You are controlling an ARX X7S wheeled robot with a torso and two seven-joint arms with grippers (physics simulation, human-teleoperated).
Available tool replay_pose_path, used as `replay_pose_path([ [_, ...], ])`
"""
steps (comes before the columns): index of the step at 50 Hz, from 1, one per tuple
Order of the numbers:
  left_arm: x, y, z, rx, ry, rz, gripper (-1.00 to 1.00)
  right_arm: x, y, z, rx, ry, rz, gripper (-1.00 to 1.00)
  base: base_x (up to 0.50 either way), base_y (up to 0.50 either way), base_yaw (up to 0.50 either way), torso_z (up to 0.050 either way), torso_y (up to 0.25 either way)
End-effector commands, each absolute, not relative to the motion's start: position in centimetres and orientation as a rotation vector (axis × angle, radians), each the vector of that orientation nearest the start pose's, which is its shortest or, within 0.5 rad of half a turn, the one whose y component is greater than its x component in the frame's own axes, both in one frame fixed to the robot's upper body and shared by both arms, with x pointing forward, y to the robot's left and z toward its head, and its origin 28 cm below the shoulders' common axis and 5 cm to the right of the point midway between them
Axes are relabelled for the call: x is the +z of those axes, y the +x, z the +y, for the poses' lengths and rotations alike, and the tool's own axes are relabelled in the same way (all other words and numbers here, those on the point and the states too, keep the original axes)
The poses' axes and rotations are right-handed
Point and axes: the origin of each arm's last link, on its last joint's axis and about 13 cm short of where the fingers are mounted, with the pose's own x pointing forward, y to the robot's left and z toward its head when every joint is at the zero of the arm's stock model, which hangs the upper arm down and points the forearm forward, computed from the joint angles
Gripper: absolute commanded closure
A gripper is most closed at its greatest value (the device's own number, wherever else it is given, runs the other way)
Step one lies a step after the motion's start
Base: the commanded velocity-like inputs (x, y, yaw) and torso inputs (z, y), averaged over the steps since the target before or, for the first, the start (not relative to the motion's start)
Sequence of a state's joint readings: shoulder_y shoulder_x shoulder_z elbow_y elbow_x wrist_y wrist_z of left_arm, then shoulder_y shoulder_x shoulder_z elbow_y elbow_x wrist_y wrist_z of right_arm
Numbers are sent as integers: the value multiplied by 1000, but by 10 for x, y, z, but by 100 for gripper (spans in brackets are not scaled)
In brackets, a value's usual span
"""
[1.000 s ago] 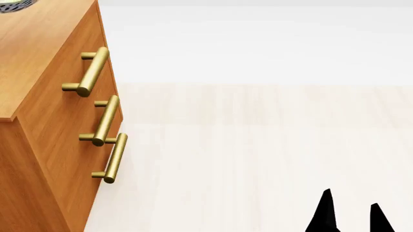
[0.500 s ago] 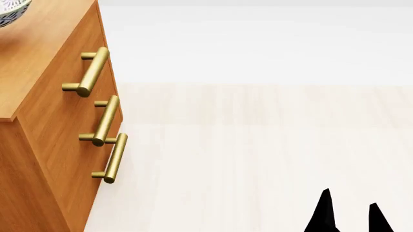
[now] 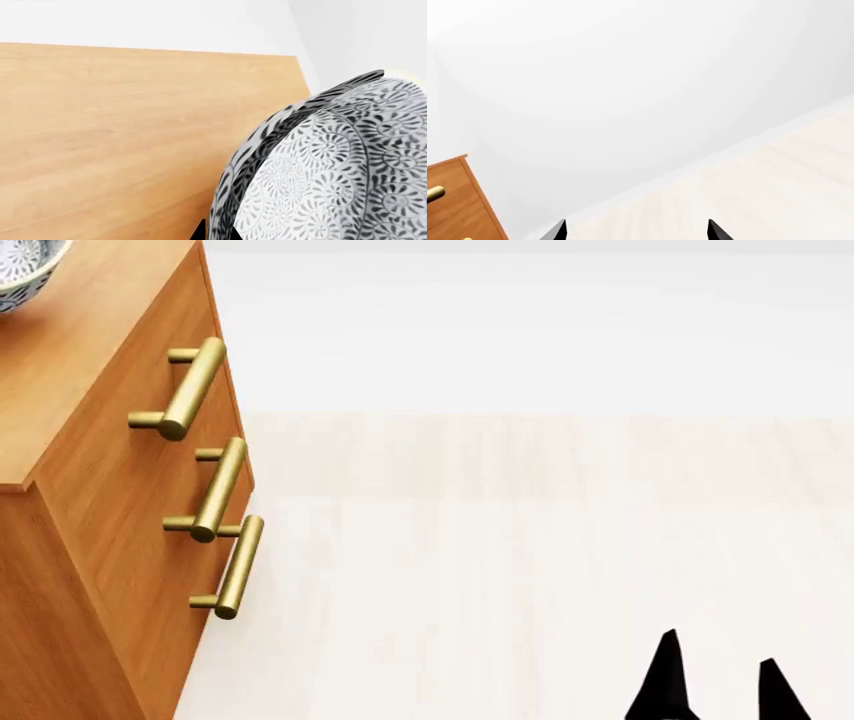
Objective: Put the bowl on top of the cabinet.
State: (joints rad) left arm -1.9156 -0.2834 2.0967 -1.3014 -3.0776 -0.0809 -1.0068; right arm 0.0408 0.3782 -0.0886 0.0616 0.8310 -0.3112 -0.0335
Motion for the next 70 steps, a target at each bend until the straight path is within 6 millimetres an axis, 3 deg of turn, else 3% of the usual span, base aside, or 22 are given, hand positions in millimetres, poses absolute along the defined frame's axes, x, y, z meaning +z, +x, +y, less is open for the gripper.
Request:
replay_pose_path([
  [1,389,414,275,848,-957,344,100,41,224,-173,13,443,-245,-100,0,0,0,0,0],
  [22,384,415,276,858,-938,340,100,41,223,-174,13,442,-247,-100,0,0,0,0,0],
  [23,383,415,276,860,-937,340,-100,41,223,-174,13,441,-247,-100,0,0,0,0,0],
  [45,393,413,273,854,-915,323,-100,42,221,-173,20,445,-253,-100,0,0,0,0,0],
  [54,417,405,267,828,-884,286,-100,46,214,-173,35,449,-271,-100,0,0,0,0,0],
  [70,443,369,253,831,-777,179,-100,52,199,-171,65,450,-315,-100,0,0,0,0,0],
])
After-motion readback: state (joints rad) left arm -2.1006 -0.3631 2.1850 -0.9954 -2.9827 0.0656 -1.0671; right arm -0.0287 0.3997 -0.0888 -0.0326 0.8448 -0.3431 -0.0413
